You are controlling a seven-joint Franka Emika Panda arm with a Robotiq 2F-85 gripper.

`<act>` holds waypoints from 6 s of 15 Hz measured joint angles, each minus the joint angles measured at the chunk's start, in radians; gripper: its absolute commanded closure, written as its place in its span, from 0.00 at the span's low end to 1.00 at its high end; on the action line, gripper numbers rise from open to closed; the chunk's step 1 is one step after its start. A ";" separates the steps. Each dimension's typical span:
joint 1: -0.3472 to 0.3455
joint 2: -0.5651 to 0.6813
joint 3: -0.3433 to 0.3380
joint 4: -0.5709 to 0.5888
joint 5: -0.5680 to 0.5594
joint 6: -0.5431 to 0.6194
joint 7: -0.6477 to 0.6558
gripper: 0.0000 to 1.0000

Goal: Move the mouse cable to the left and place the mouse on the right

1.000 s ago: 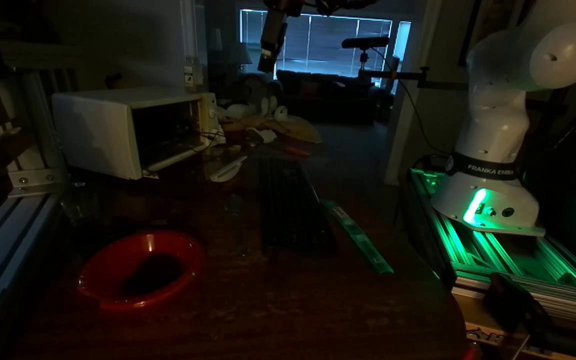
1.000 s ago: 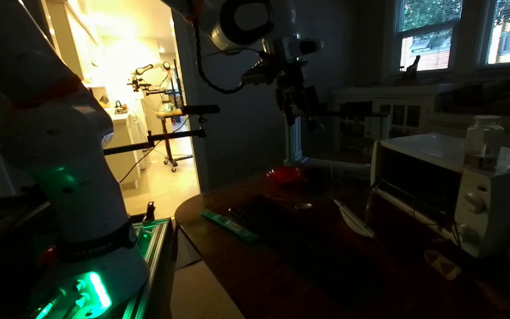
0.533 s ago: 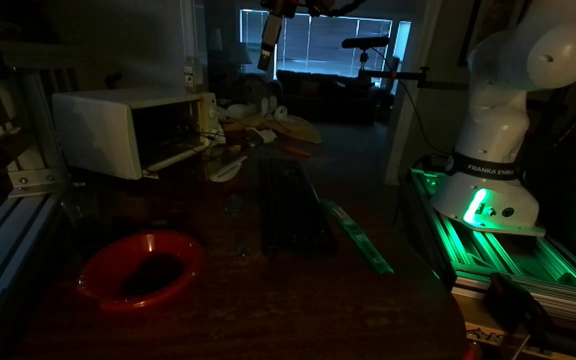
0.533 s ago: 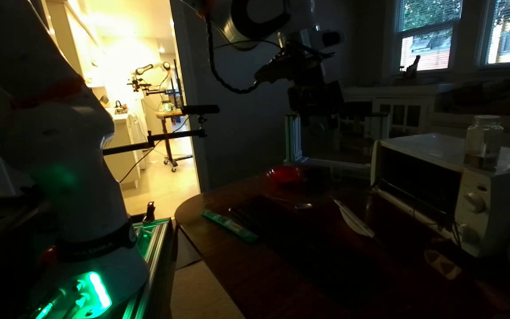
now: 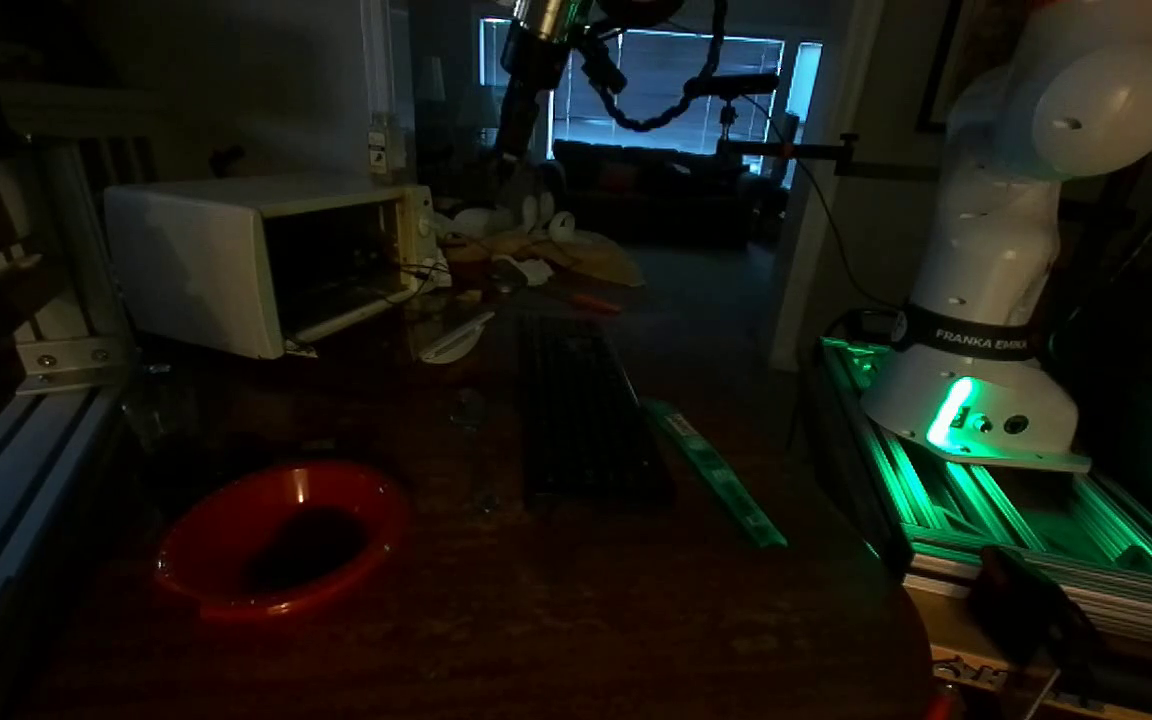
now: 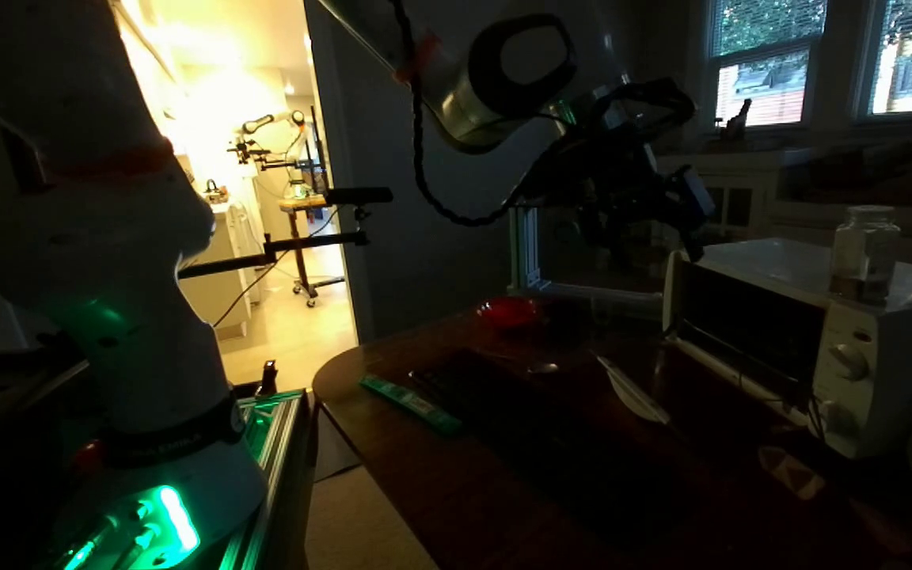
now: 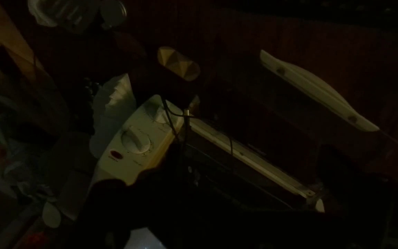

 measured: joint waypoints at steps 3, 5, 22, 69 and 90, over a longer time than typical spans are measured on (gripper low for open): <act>-0.025 0.099 -0.012 0.027 -0.062 0.100 0.031 0.00; -0.034 0.156 -0.026 0.056 -0.084 0.140 0.060 0.00; -0.060 0.338 -0.039 0.209 -0.072 0.153 -0.038 0.00; -0.368 0.599 0.234 0.349 -0.022 0.263 -0.420 0.99; -0.734 0.364 0.556 0.183 0.201 0.225 -0.656 0.99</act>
